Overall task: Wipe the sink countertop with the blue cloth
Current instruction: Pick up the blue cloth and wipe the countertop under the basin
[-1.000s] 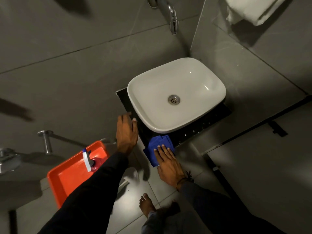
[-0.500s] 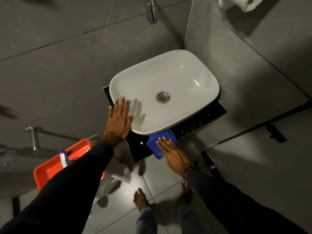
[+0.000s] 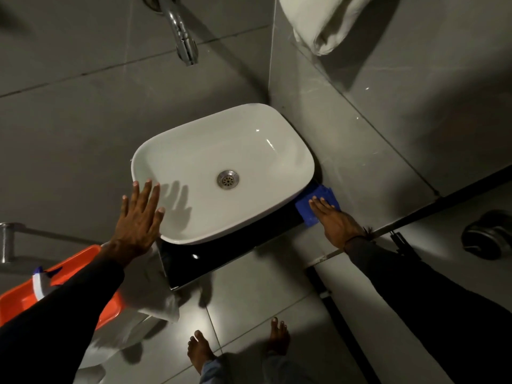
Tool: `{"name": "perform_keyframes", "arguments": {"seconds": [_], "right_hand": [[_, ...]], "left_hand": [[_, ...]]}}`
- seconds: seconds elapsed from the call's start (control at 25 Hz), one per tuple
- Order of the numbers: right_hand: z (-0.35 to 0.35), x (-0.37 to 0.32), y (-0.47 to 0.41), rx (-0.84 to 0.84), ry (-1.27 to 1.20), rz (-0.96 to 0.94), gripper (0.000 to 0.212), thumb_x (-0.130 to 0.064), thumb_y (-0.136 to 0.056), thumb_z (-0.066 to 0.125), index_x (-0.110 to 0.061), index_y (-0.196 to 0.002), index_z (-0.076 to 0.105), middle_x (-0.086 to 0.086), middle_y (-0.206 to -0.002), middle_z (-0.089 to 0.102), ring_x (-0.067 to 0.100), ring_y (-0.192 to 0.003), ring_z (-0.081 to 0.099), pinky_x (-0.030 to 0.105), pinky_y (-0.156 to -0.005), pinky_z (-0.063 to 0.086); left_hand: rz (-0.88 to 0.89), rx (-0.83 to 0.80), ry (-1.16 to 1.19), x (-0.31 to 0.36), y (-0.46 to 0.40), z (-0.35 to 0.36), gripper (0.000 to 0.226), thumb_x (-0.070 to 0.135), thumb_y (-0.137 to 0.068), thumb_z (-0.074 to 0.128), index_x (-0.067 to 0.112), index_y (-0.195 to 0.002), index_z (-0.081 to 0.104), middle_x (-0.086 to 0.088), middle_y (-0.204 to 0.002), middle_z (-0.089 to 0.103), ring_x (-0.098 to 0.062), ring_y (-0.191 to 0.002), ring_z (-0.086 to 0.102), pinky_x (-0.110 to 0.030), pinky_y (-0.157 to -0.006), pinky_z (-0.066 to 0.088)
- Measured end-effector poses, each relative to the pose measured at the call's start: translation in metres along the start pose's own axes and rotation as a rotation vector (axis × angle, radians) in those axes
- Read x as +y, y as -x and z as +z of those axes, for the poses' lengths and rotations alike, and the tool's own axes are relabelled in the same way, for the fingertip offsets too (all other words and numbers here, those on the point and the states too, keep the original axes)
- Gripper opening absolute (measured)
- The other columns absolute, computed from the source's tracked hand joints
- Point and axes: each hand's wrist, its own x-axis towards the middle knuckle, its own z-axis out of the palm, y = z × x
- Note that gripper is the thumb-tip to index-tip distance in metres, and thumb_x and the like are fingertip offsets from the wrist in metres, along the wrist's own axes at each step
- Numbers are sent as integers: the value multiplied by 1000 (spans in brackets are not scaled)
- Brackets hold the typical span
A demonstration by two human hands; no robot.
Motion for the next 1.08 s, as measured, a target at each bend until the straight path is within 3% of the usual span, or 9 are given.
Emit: {"name": "perform_keyframes", "arguments": {"seconds": [0.44, 0.52, 0.68, 0.8, 0.88, 0.96, 1.08], "right_hand": [[38, -81, 19, 15, -73, 24, 73, 12, -86, 41, -7, -153, 17, 12, -163, 17, 35, -150, 14, 45, -123, 15], [50, -119, 30, 14, -83, -17, 66, 4, -86, 31, -4, -151, 25, 15, -160, 26, 38, -147, 23, 50, -120, 22], [79, -207, 38, 59, -88, -127, 79, -4, -71, 13, -1, -144, 41, 17, -151, 44, 39, -138, 40, 56, -109, 40], [91, -278, 45, 87, -79, -185, 74, 2, -73, 26, -2, -146, 38, 17, -154, 39, 38, -142, 35, 50, -115, 26], [88, -319, 51, 63, -63, -202, 78, 10, -77, 45, -3, -152, 25, 16, -161, 23, 37, -148, 20, 46, -120, 10], [89, -350, 56, 31, -49, -217, 82, 7, -83, 50, -4, -154, 11, 14, -164, 6, 34, -151, 3, 42, -122, -1], [88, -378, 58, 90, -61, -227, 79, -10, -85, 58, -2, -152, 18, 18, -162, 18, 35, -150, 11, 41, -118, -4]], "left_hand": [[0, -18, 35, 1, 1, -1, 66, 49, -97, 9, 25, -158, 3, -3, -168, -3, -27, -154, -15, -56, -123, -1], [4, -17, 50, 0, 0, -1, 65, 48, -97, 10, 25, -158, 3, -3, -168, -2, -27, -154, -15, -55, -123, -2], [16, -28, 59, -5, -2, 2, 64, 47, -98, 14, 27, -158, 2, -5, -168, -1, -29, -154, -14, -55, -122, -2], [61, -37, 62, -11, -3, 2, 64, 46, -99, 19, 27, -158, 2, -4, -168, 0, -31, -154, -13, -57, -122, 1], [129, -27, 64, -15, -1, -3, 64, 46, -100, 21, 27, -158, 2, -2, -169, 1, -30, -154, -10, -56, -123, 3], [187, 0, 84, -22, 10, -7, 62, 43, -102, 25, 26, -158, 3, -1, -168, 3, -25, -155, -5, -52, -123, 3], [48, 43, 232, -41, 49, -3, 61, 40, -101, 33, 20, -156, 17, -9, -166, 17, -28, -155, 11, -49, -124, 11]]}}
